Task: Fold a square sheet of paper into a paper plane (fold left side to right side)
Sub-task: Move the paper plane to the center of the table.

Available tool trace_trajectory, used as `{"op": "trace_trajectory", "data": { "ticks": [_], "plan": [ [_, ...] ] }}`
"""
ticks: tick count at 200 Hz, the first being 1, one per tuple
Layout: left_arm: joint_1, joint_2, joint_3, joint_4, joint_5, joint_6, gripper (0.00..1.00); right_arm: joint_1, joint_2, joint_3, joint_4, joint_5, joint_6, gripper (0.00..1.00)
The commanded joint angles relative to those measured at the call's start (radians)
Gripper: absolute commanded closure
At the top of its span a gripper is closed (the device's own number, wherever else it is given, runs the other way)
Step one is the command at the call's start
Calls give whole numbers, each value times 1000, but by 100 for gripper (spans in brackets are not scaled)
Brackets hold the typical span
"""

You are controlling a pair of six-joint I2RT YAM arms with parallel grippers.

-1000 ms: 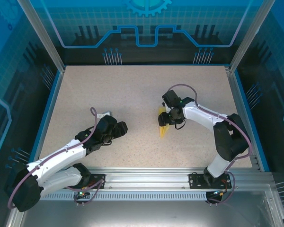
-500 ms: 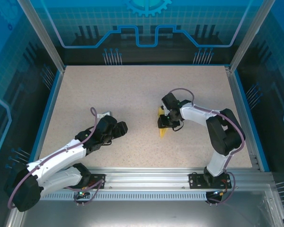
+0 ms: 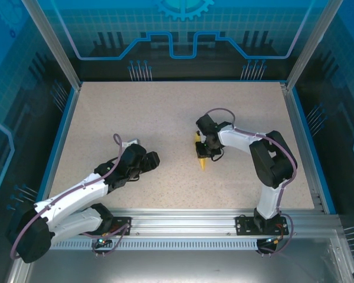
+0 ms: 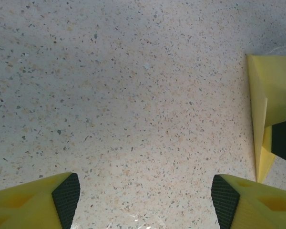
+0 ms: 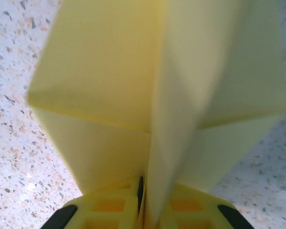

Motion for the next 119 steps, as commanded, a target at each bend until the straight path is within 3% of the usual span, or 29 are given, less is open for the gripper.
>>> {"op": "trace_trajectory", "data": {
  "ticks": [1, 35, 83, 119],
  "plan": [
    [6, -1, 7, 17, 36, 28, 15, 3, 30, 109, -90, 79, -6, 87],
    [4, 4, -8, 99, 124, 71, 2, -35, 123, 305, -164, 118, 6, 88],
    [-1, 38, -6, 169, 249, 156, 2, -60, 323, 627, -290, 178, -2, 87],
    [-15, 78, 17, 162, 258, 180, 1, -61, 433, 773, -349, 215, -15, 87]
  ]
}}
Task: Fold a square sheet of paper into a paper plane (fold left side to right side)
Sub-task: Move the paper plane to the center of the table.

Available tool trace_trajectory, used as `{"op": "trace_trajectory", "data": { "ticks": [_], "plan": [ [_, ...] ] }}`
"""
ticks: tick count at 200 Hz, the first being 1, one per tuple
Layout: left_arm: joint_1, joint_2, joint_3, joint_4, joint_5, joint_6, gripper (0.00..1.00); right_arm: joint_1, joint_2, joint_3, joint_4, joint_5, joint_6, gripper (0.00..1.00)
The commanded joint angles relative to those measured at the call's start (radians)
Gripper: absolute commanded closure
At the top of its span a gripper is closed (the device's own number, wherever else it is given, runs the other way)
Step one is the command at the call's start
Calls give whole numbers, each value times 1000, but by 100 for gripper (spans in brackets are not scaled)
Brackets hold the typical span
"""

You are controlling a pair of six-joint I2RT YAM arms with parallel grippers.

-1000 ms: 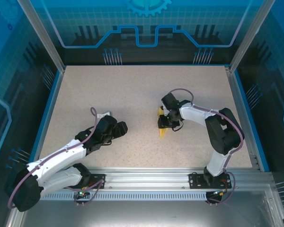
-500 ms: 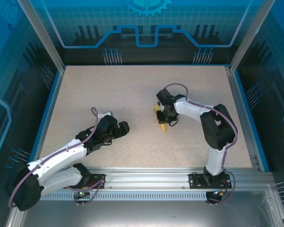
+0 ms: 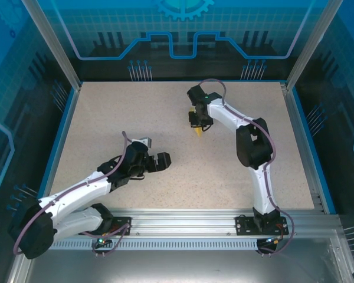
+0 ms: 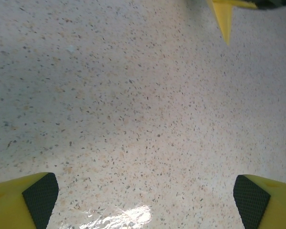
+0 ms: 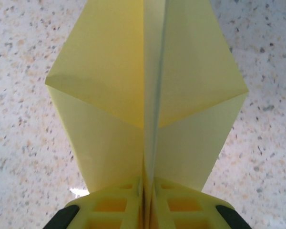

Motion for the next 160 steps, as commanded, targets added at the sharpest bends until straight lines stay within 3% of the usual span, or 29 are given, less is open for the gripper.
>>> {"op": "trace_trajectory", "data": {
  "ticks": [1, 81, 117, 160],
  "plan": [
    [-12, 26, 18, 17, 41, 48, 1, -6, 62, 74, -104, 48, -14, 87],
    [-25, 96, 61, -3, 31, 54, 1, 21, 149, 95, -106, 75, 31, 82],
    [-26, 100, 66, -8, 27, 54, 2, 35, 133, 85, -107, 84, 39, 79],
    [-26, 100, 71, -17, 20, 53, 2, 40, 45, 53, -118, 121, 18, 68]
  ]
}}
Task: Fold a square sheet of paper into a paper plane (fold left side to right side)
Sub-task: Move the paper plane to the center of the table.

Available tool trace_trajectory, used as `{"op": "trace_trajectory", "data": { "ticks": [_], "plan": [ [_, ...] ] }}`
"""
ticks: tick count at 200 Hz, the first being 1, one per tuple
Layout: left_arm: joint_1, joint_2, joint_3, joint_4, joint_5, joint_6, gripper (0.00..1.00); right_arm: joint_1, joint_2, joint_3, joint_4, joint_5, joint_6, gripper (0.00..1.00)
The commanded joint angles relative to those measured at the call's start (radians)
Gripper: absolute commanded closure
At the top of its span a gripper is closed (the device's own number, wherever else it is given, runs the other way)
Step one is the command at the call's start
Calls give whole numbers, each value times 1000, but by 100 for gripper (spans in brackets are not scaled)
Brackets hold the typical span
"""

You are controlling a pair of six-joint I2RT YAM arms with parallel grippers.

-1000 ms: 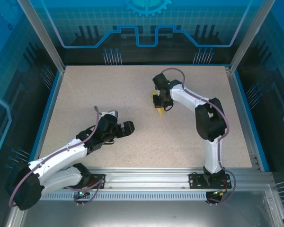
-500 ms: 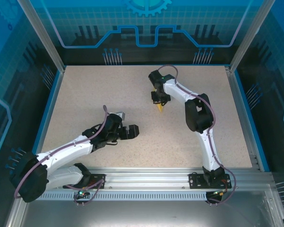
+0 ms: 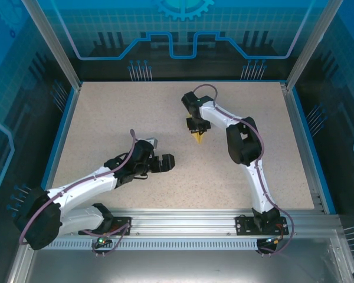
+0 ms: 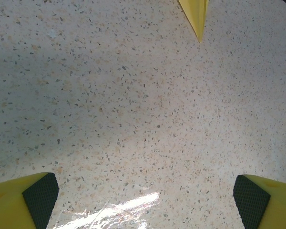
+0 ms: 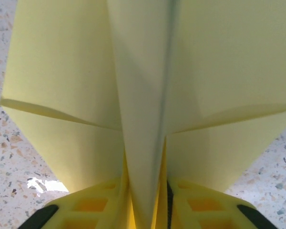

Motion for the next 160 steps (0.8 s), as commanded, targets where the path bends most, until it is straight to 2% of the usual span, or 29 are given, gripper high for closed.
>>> {"op": "trace_trajectory", "data": {
  "ticks": [1, 31, 64, 106, 118, 136, 160],
  "plan": [
    [-6, 7, 30, -15, -2, 20, 1, 9, -83, -23, -37, 27, -1, 68],
    [-7, 2, 34, -29, -31, 4, 2, 20, -169, -63, -34, 26, -16, 57],
    [0, -23, 56, -68, -125, -18, 2, 30, -331, -132, -36, 37, -58, 44],
    [97, -155, 48, -104, -256, -16, 2, 12, -642, -365, 64, 77, -143, 24],
    [125, -221, 35, -106, -337, -1, 1, -5, -753, -473, 136, 85, -160, 17],
    [137, -318, 4, -78, -487, 73, 1, -45, -913, -655, 257, 115, -178, 1],
    [144, -394, -63, -2, -682, 215, 2, -127, -1089, -877, 404, 157, -198, 1]
  ]
}}
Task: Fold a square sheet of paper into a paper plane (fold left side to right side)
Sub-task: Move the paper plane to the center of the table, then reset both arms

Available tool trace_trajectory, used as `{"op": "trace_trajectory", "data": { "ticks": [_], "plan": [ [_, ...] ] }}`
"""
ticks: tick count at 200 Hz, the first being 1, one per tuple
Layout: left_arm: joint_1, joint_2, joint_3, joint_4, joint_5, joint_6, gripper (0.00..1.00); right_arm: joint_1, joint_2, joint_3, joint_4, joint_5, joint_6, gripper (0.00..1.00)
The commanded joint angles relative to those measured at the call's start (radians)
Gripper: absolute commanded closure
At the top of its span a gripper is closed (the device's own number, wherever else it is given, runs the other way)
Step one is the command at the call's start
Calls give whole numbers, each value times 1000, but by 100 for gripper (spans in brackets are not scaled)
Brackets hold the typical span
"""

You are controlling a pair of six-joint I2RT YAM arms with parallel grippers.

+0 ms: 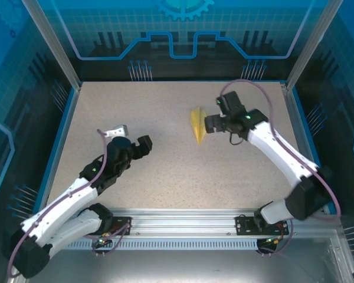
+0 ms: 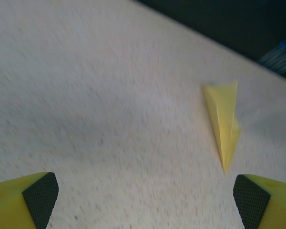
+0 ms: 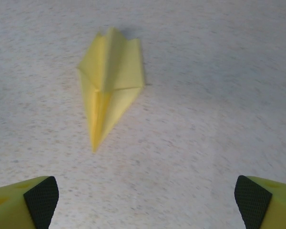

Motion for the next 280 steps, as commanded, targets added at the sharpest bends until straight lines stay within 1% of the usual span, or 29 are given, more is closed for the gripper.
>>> {"op": "trace_trajectory", "data": {
  "ticks": [1, 13, 29, 46, 54, 68, 83, 97, 102, 120, 141, 166, 183, 192, 202, 225, 239, 256, 260, 268, 280],
  "plan": [
    [12, -59, -72, 60, -270, 165, 1, -77, -114, -176, 187, 70, -39, 0],
    [16, -64, -98, 88, -339, 232, 2, -134, -180, -277, 257, 81, -50, 0],
    [26, -48, -123, 119, -371, 325, 2, -208, -245, -458, 427, 109, -104, 0],
    [38, -20, -149, 173, -375, 405, 2, -279, -274, -632, 607, 105, -152, 0],
    [48, 0, -170, 223, -371, 439, 2, -320, -269, -681, 680, 73, -166, 0],
    [74, 38, -215, 328, -348, 493, 1, -363, -239, -740, 794, 19, -166, 0],
    [109, 87, -258, 466, -295, 555, 1, -373, -186, -790, 941, -10, -181, 0],
    [142, 122, -285, 557, -231, 587, 1, -371, -130, -813, 1075, -44, -190, 0],
    [155, 132, -294, 586, -206, 594, 2, -368, -117, -805, 1080, -49, -197, 1],
    [211, 170, -327, 691, -109, 604, 2, -350, -68, -821, 1226, -59, -263, 0],
    [286, 238, -364, 820, -10, 609, 1, -346, -7, -817, 1328, -89, -310, 0],
    [365, 343, -376, 938, 121, 615, 1, -348, 105, -830, 1455, -120, -317, 0],
    [400, 408, -355, 984, 228, 622, 2, -357, 124, -848, 1498, -132, -310, 0],
    [411, 442, -339, 1007, 260, 630, 2, -359, 122, -846, 1491, -137, -309, 1],
    [416, 467, -309, 983, 287, 650, 1, -366, 121, -846, 1489, -148, -306, 1],
    [438, 506, -290, 996, 347, 677, 1, -375, 120, -846, 1486, -166, -302, 0],
    [466, 574, -327, 1133, 372, 671, 1, -381, 120, -845, 1484, -182, -301, 0],
    [501, 723, -325, 1286, 378, 641, 1, -383, 120, -845, 1484, -184, -300, 0],
    [504, 719, -310, 1246, 380, 638, 1, -383, 120, -845, 1484, -183, -300, 0],
    [509, 690, -255, 1086, 393, 631, 1, -382, 120, -845, 1484, -183, -300, 1],
    [517, 713, -210, 1045, 384, 622, 1, -383, 120, -845, 1484, -184, -301, 0]
  ]
}}
